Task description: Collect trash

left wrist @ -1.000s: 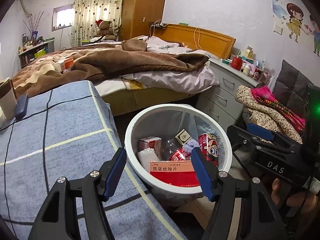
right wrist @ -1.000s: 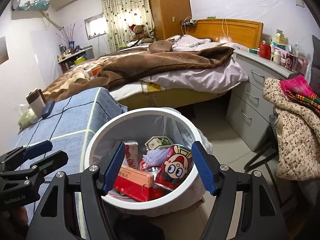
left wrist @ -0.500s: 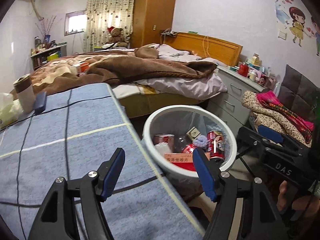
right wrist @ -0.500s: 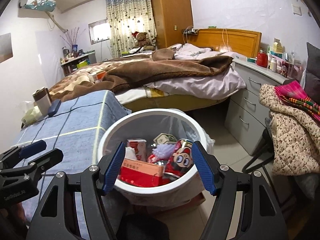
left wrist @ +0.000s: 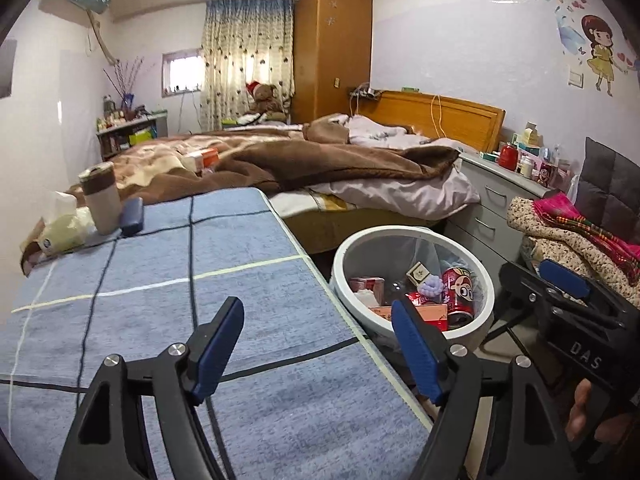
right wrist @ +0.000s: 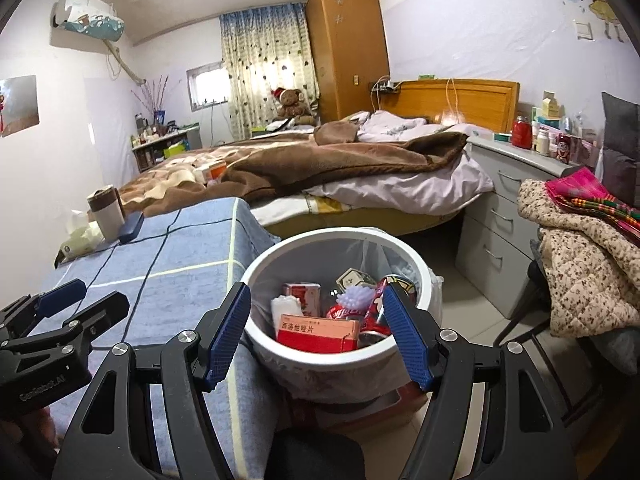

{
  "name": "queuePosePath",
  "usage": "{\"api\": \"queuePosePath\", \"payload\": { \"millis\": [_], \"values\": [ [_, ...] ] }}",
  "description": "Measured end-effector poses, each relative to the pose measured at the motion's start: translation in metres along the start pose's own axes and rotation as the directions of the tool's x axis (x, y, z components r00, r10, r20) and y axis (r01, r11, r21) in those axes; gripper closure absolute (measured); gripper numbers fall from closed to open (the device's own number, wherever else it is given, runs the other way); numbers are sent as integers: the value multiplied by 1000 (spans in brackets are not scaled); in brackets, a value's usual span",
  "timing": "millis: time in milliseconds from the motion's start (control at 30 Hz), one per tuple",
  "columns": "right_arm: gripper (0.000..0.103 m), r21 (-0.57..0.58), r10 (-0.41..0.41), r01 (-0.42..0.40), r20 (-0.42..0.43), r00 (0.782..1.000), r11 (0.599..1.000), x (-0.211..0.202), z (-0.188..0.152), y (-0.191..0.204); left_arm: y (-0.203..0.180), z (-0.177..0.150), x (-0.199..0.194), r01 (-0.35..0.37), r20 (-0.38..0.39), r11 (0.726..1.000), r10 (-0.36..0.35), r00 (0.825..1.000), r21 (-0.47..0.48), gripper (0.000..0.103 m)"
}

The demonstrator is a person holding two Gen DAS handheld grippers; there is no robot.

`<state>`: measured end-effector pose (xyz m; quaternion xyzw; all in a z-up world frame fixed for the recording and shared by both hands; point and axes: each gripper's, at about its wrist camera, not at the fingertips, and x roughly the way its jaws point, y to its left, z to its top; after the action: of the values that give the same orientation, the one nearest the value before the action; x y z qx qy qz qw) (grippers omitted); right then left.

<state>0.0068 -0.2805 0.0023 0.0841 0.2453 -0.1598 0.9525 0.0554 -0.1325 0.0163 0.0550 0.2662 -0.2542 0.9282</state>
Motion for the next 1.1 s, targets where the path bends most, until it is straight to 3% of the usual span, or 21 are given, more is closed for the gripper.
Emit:
{"api": "queuePosePath", "payload": {
  "millis": [267,1100],
  "values": [
    [33,7,-49,48,33,998,999,-13,-7,-2,-6,-11,-23,-44,73,999,43,996,18,20],
    [33,14,-64,63,43,997,998,-24,-15,0,-21,-17,-27,-44,71,999,42,997,29,19]
  ]
}}
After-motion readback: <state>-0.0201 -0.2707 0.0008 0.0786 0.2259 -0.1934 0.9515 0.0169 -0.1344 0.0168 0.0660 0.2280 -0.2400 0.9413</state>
